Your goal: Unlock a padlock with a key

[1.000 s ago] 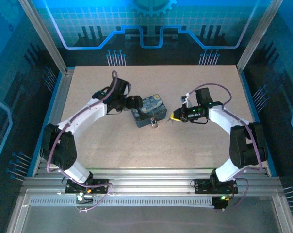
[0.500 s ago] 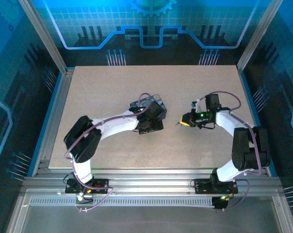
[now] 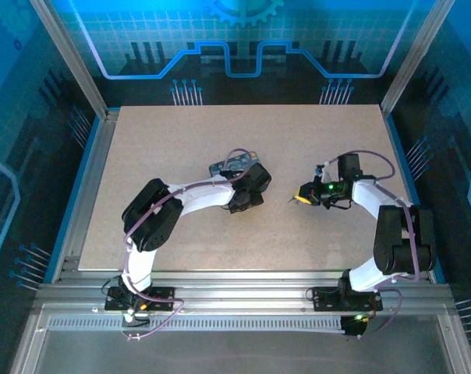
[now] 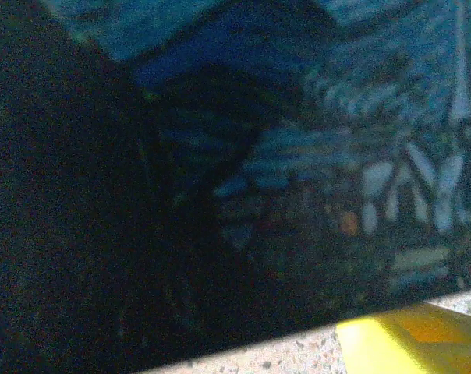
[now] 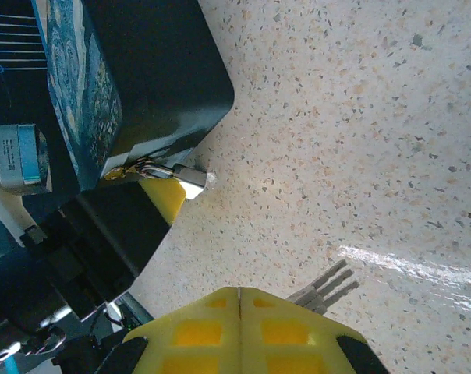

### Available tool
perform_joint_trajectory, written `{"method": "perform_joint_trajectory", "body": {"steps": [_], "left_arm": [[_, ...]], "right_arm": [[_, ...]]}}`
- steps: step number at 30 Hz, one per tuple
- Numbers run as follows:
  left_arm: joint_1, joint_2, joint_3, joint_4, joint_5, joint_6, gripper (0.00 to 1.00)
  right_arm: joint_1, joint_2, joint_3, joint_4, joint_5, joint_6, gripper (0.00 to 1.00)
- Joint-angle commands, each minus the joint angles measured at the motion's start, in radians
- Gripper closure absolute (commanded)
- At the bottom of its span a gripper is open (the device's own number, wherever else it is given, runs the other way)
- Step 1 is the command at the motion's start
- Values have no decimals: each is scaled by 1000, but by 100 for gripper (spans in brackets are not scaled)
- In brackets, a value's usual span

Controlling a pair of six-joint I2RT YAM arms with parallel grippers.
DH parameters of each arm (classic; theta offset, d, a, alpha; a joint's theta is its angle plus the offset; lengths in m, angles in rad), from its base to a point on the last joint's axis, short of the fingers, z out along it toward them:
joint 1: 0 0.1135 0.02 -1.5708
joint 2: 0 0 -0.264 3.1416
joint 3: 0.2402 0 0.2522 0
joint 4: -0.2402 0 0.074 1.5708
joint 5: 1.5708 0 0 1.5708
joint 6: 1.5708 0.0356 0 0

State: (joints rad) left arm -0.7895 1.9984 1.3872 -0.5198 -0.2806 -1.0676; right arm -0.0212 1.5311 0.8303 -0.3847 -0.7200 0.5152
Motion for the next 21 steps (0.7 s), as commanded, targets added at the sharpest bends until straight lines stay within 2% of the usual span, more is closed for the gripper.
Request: {"method": "perform_joint_trajectory", "body": {"steps": [1, 11, 21], "left_arm": [[-13, 32, 39, -14, -67, -43, 37], [-16, 86, 70, -1, -111, -38, 48], [-17, 85, 85, 4, -124, 12, 70]], "right_arm": [[-12, -9, 11, -22, -32, -19, 100], [-12, -14, 12, -37, -42, -32, 100], [-10, -21, -3, -41, -36, -33, 100]]}}
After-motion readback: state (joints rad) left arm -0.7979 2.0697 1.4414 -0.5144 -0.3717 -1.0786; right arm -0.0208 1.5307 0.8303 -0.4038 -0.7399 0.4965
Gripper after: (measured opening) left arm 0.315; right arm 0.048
